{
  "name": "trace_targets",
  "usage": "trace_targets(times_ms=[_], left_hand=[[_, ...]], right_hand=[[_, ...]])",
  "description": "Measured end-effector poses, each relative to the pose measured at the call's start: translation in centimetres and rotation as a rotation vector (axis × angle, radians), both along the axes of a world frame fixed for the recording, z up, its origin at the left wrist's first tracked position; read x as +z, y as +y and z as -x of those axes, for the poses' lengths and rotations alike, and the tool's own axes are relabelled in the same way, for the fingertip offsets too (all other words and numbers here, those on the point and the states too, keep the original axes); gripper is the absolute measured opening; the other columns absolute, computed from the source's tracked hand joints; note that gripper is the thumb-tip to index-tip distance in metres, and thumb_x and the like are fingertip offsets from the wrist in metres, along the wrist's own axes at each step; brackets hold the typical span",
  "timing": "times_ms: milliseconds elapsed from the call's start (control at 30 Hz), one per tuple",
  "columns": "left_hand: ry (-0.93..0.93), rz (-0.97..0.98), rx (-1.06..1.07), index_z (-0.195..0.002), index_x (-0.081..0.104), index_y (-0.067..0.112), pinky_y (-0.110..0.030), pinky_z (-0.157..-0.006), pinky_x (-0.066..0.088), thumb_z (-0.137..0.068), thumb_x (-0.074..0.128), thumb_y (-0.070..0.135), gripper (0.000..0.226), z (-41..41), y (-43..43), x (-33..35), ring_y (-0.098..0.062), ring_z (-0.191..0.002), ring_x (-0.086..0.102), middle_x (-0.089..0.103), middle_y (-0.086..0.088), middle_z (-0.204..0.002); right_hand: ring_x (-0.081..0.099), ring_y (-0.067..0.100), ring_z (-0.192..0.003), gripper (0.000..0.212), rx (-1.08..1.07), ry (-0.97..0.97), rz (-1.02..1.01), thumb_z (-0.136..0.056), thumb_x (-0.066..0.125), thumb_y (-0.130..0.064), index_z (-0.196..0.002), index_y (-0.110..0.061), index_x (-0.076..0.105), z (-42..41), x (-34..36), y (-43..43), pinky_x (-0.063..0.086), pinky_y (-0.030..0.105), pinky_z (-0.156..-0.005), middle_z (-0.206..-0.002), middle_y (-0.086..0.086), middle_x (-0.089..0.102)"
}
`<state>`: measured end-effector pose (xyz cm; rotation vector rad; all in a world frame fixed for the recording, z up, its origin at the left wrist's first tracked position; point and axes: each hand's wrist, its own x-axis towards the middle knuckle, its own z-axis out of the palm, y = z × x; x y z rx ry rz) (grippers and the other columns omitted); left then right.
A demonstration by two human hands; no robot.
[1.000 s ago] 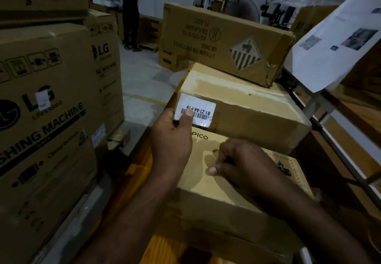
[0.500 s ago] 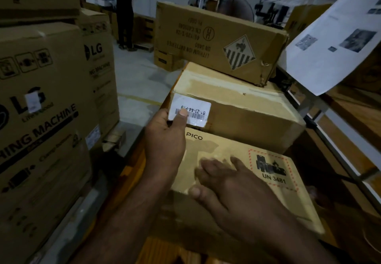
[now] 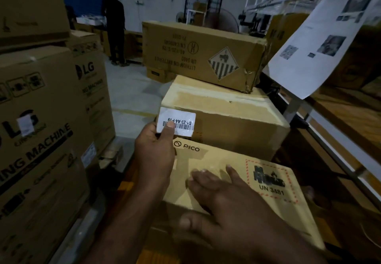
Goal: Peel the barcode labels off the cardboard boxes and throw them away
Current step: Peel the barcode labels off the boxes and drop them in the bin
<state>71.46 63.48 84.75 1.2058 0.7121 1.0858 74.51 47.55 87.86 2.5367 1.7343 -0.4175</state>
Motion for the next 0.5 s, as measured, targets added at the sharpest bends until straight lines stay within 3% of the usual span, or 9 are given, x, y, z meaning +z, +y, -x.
trace_targets(times_ms=[100,167,267,400,500], left_hand=[[0.04,-0.07,-0.02,-0.097,0.069,0.014,-0.015,-0.049,0.05,-0.097,0.059,0.023,0.013,-0.2,-0.3,-0.1,0.002,-0.064,0.068,0.074,0.004,-0.081],[0.066,-0.112,-0.016,-0.097,0.07,0.015,-0.013,-0.054,0.051,-0.097,0.06,0.023,0.013,-0.2,-0.1,-0.1,0.002,-0.069,0.068,0.072,0.006,-0.082],[0.06,-0.072,0.026,-0.088,0.069,0.021,-0.03,-0.062,0.056,-0.096,0.061,0.026,0.013,-0.3,0.6,-0.4,-0.016,-0.077,0.072,0.074,0.001,-0.082],[0.055,-0.05,0.064,-0.083,0.068,0.021,-0.041,-0.066,0.06,-0.095,0.063,0.025,0.013,-0.4,1.1,-0.4,-0.021,-0.076,0.072,0.074,0.0,-0.081],[0.072,-0.082,0.05,-0.084,0.067,0.022,-0.041,-0.065,0.059,-0.095,0.063,0.026,0.013,-0.4,0.8,-0.5,-0.022,-0.076,0.073,0.074,0.0,-0.082]], right_hand=[[-0.003,0.004,-0.15,0.099,-0.03,0.005,-0.116,-0.073,0.002,-0.085,-0.155,-0.031,0.016,-1.0,-1.2,2.3,-0.008,0.05,-0.12,-0.164,-0.011,0.003],[0.003,0.009,-0.151,0.098,-0.042,-0.016,-0.179,-0.077,0.008,-0.086,-0.15,-0.027,0.031,-1.2,-1.7,3.6,-0.006,0.054,-0.12,-0.164,-0.006,0.01],[0.005,0.011,-0.151,0.094,-0.038,-0.052,-0.196,-0.081,0.012,-0.084,-0.152,-0.025,0.027,-0.7,-1.7,3.0,-0.006,0.053,-0.12,-0.164,-0.004,0.012],[-0.003,-0.006,-0.145,0.09,-0.045,0.041,-0.142,-0.076,0.007,-0.077,-0.153,-0.035,0.024,-0.5,-1.0,-1.4,-0.012,0.048,-0.12,-0.162,-0.02,0.011],[-0.008,-0.018,-0.137,0.085,-0.069,0.098,-0.095,-0.072,0.009,-0.076,-0.149,-0.045,0.029,-0.8,-0.5,-3.3,-0.01,0.045,-0.12,-0.157,-0.033,0.011]])
